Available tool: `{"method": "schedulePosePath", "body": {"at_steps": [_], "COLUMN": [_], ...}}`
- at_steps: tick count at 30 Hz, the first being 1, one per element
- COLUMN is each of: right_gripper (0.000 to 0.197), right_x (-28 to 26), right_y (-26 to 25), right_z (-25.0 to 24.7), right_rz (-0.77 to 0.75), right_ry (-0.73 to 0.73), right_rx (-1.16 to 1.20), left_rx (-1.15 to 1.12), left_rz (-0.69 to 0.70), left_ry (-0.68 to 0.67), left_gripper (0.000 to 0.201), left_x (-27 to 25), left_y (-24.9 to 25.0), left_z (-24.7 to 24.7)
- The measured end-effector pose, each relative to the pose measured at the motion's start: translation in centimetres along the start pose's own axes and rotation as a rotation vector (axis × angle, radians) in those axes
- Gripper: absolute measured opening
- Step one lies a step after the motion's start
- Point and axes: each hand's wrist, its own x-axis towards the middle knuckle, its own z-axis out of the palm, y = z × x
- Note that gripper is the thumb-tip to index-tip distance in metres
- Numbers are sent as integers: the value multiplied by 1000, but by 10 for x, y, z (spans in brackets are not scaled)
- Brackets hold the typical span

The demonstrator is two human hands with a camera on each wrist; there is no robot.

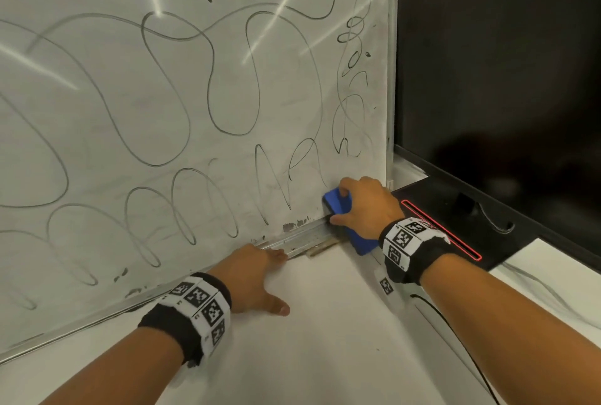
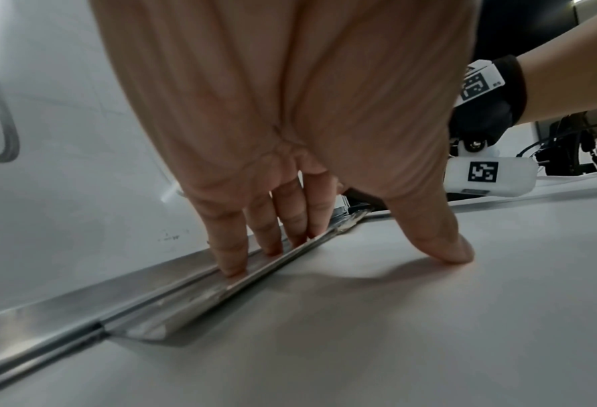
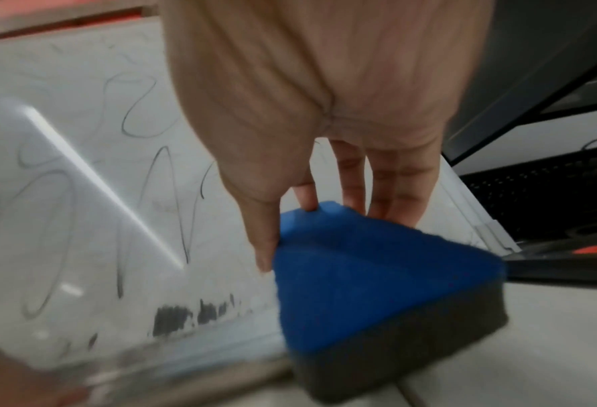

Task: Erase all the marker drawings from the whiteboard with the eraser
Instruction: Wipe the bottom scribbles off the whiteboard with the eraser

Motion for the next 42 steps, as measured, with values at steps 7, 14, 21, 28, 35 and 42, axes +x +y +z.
{"method": "schedulePosePath", "body": {"at_steps": [7,14,21,28,35,42], "right_gripper": [50,51,53,50,52,50], "right_x": [11,-6,22,-3,17,-5], "right_y": [-37,-52,-75,-67,-92,-70], "right_z": [-28,-1,-45,-8,-37,-7], "right_rz": [-57,-26,-112,-96,-121,-108], "right_ry": [226,85,339,145,304,90], "right_rx": [80,74,191,59,138,6], "left_rx": [7,-42,34,70,76,110], "left_rz": [3,-1,60,104,70,54], "left_ry": [1,1,-3,-5,10,-33], "left_gripper": [91,103,108,106,109,101], "left_x": [-4,-8,-25,-39,-51,-61], "left_y": [9,2,5,0,-4,-4], "left_z": [-12,-1,11,14,23,22]}}
